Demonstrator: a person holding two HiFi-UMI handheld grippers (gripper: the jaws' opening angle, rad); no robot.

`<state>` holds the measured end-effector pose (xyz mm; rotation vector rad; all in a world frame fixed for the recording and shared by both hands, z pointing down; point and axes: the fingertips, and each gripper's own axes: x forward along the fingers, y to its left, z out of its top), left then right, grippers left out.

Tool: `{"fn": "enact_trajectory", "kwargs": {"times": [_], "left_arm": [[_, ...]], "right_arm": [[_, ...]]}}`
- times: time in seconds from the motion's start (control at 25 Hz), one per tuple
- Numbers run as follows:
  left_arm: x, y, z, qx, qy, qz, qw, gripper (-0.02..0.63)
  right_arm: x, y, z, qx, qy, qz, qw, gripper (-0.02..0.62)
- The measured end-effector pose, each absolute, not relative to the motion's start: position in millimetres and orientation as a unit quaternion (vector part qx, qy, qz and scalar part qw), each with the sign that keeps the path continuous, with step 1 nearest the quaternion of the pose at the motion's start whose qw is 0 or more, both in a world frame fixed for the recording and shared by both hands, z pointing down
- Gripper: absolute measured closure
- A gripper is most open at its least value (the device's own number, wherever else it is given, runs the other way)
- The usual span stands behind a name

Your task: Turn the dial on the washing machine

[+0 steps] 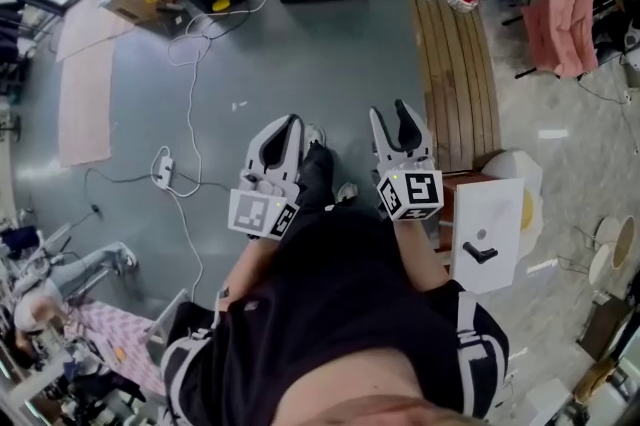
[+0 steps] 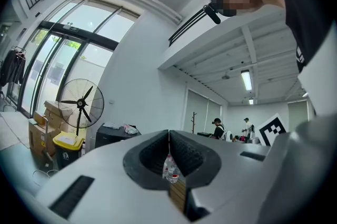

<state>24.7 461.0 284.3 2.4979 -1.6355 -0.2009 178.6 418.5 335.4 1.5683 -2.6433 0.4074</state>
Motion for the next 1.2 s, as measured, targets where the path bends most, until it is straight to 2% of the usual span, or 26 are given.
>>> {"fn": "enact_trajectory", "kwargs": {"times": [0.32, 0.72, 1.0, 1.2], "left_arm": [[2.8, 266.0, 314.0, 0.841, -0.532, -0.075, 0.063, 0.583], [-65.4, -18.6, 292.5, 0.859, -0.503, -0.078, 0.056, 0.583], [-79.6, -147.6, 312.5, 0.854, -0.509, -0.081, 0.076, 0.583], [-68.5, -248.5, 342.8, 0.851, -0.515, -0.071, 0.075, 0.583]], "right_arm": [[152.5, 223.3, 372.4, 0.511, -0.848, 0.135, 0.027, 0.387], [81.3, -86.2, 374.6, 0.525, -0.837, 0.155, 0.019, 0.362], [76.8, -253.7, 400.8, 0.536, -0.826, 0.174, 0.018, 0.348], [83.7, -390.3, 463.0, 0.530, -0.820, 0.214, 0.030, 0.333]]}}
